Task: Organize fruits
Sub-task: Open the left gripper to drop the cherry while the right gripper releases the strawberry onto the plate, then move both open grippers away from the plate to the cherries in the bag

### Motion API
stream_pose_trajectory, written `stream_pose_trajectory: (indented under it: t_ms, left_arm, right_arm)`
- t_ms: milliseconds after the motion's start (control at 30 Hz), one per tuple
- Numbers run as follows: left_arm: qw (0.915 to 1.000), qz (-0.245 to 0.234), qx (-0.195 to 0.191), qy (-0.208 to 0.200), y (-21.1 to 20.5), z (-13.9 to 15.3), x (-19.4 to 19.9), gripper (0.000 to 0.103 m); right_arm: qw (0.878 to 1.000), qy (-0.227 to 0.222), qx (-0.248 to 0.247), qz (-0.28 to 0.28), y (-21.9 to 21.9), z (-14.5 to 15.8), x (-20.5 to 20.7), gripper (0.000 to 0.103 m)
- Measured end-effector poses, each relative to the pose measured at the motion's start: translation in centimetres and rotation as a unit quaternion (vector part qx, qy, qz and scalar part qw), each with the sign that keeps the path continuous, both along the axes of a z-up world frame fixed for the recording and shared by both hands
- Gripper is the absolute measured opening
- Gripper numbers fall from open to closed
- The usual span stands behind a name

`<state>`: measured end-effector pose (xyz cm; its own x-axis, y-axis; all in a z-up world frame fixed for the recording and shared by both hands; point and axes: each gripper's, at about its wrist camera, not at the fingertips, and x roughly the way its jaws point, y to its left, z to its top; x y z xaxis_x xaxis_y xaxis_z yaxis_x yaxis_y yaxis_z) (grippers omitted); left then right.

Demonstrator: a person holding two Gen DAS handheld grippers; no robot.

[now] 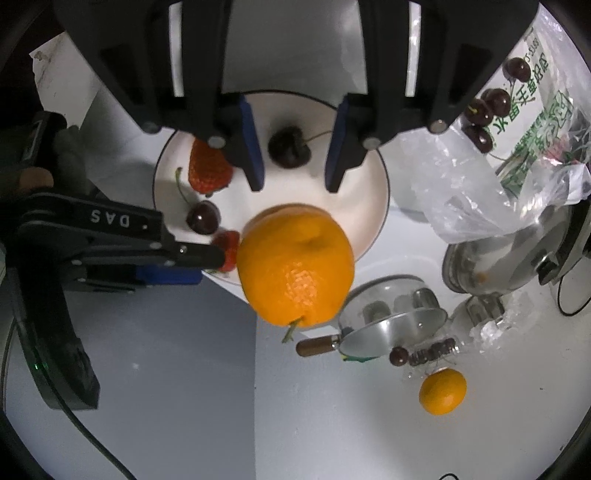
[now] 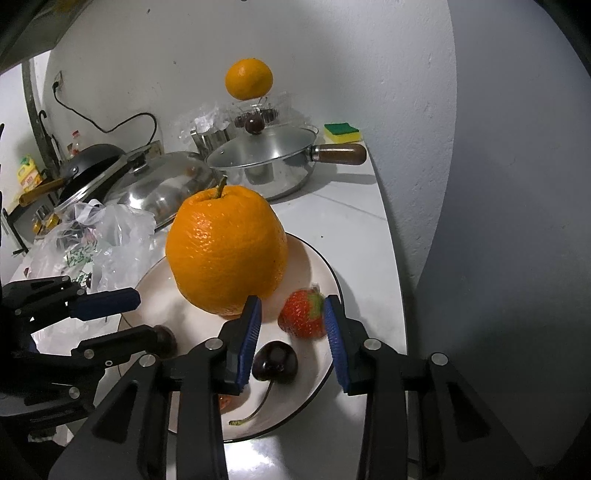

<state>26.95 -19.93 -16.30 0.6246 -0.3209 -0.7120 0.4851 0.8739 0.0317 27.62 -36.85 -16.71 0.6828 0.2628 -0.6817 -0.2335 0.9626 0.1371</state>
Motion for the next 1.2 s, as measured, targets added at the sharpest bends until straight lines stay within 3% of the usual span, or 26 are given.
stream_pose_trajectory:
  t_ms: [67,100,567,1100,1167,1200]
  left_arm:
    - [1.0000,0.003,-0.003,-0.004,0.2,0.2,-0.3,0.053]
    - [0.9999,0.006,-0.006,-0.006,0.4,0.4,-0.4,0.053]
    - [0.9989,0.037,-0.014,-0.027,2.8,2.2,-2.0,0.053]
    - [0.9950,0.082,-0.038,-0.043,8.6,3.4,-3.4,0.054]
    - [0.9944,0.087,-0.041,-0.045,9.4,3.5,-3.6,0.055]
    - [0.9941,0.089,-0.043,-0.045,9.8,3.5,-3.7,0.061]
  right_arm:
    - [1.000,-0.003,-0.001,-0.002,0.1,0.2,-0.3,0.038]
    - [1.000,-0.005,-0.001,-0.003,0.1,0.3,-0.4,0.038]
    - [1.000,-0.029,-0.007,-0.008,0.9,2.7,-2.4,0.038]
    - [0.999,-0.041,-0.025,0.012,6.0,4.5,-3.5,0.038]
    - [0.999,-0.042,-0.026,0.015,6.7,4.7,-3.5,0.038]
    - [0.999,-0.042,-0.027,0.018,7.2,4.8,-3.5,0.038]
